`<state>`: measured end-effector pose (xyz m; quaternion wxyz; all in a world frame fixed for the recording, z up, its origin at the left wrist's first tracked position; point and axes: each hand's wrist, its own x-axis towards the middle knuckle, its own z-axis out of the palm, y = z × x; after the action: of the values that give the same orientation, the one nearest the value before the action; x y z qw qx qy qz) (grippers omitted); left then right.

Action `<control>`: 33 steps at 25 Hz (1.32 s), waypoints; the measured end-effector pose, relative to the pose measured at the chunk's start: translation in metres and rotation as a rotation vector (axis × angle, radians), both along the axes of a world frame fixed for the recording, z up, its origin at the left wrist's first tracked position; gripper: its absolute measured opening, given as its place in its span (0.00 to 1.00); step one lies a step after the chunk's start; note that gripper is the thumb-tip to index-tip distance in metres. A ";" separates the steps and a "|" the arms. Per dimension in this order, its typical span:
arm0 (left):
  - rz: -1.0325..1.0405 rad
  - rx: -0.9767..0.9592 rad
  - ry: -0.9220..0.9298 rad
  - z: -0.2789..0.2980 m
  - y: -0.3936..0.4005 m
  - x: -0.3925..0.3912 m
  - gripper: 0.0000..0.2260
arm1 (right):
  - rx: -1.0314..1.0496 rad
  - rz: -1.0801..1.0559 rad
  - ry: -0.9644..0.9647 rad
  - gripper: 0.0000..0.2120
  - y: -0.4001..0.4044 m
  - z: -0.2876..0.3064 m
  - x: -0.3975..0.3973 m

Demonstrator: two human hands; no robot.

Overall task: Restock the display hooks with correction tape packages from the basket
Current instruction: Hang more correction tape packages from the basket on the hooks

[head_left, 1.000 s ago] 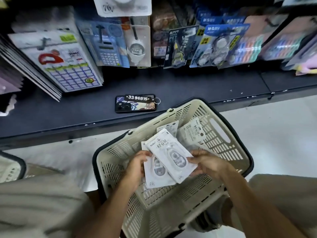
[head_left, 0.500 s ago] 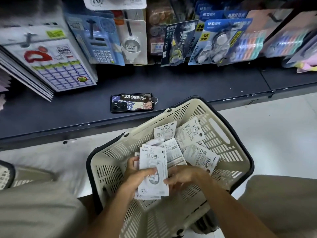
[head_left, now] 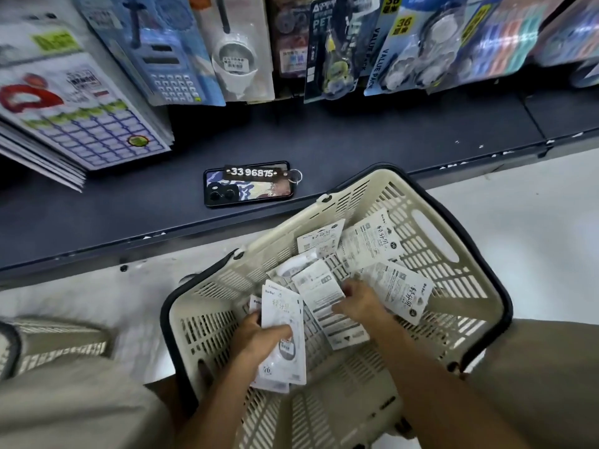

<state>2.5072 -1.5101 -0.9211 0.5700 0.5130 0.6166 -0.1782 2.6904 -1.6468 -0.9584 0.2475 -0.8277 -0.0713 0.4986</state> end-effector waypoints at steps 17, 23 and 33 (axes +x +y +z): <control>0.127 -0.337 -0.647 0.118 -0.003 0.051 0.13 | 0.882 -0.063 -0.220 0.14 -0.032 0.226 0.050; 0.101 -0.251 -0.939 0.213 0.016 0.088 0.33 | 1.022 0.035 -0.422 0.13 -0.026 0.329 0.073; 0.052 0.238 -1.114 0.378 0.047 0.149 0.27 | 1.049 -0.179 -0.141 0.27 0.024 0.425 0.108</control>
<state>2.6563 -1.4630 -0.5431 0.7516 0.5747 0.2512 0.2041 2.7981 -1.6232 -0.5335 0.6638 -0.6272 -0.2566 0.3163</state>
